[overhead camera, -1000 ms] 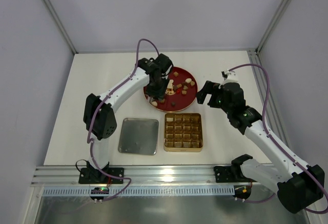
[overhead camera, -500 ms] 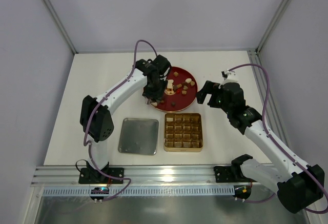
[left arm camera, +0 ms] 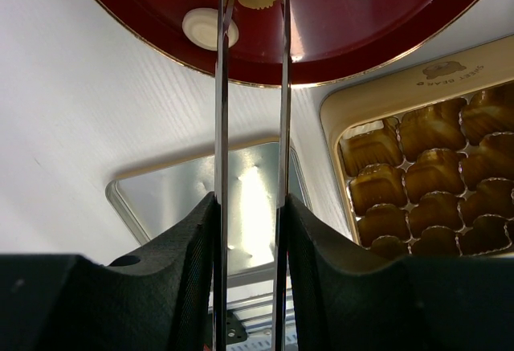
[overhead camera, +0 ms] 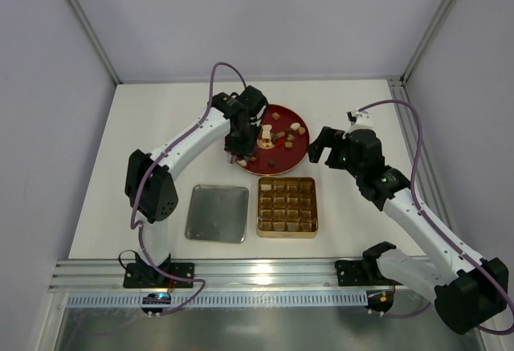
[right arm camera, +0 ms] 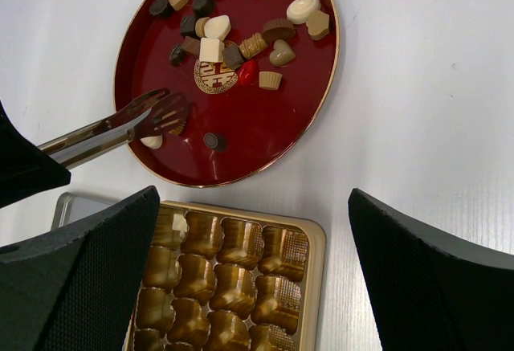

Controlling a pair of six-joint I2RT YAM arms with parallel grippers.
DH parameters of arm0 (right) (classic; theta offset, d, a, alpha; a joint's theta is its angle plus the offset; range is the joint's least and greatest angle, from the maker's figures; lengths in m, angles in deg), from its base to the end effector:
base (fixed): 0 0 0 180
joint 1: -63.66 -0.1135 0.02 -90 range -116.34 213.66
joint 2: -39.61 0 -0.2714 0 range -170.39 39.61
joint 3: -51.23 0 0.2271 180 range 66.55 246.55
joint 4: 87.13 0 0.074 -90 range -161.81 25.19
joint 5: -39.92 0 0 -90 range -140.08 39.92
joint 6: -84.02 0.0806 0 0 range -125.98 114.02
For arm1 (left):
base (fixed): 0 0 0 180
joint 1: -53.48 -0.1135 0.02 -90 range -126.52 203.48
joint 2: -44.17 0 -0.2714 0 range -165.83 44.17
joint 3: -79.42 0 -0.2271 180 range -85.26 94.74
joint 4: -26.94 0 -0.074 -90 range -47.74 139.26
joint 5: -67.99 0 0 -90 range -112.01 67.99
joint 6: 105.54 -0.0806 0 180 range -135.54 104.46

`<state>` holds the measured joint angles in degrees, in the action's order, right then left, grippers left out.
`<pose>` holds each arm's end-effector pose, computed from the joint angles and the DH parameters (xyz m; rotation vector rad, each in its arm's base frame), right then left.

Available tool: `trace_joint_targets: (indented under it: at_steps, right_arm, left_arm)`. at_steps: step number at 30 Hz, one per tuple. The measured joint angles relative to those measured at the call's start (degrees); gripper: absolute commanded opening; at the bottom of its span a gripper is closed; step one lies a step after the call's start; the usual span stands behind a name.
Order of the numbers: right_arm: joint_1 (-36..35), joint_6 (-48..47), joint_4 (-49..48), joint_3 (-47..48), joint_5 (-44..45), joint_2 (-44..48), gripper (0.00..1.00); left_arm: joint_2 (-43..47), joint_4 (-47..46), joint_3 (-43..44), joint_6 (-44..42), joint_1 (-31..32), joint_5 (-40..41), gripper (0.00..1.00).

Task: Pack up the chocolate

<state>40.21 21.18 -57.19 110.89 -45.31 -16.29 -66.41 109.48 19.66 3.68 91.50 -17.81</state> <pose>0.2164 0.0866 0.2850 0.1200 2.0550 0.4702 0.3067 -0.2323 0.2581 0.4488 2.8067 -0.1134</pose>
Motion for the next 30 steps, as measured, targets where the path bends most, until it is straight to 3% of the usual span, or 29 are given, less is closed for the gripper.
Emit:
trace_joint_targets:
  at_steps: [7,30]
  right_arm:
    - [0.0,0.0,0.0,0.0,0.0,0.0,1.00]
    - [0.0,0.0,0.0,0.0,0.0,0.0,1.00]
  left_arm:
    - [0.0,0.2,0.0,-0.1,0.0,0.0,0.46]
    - [0.0,1.6,0.0,-0.2,0.2,-0.5,0.40]
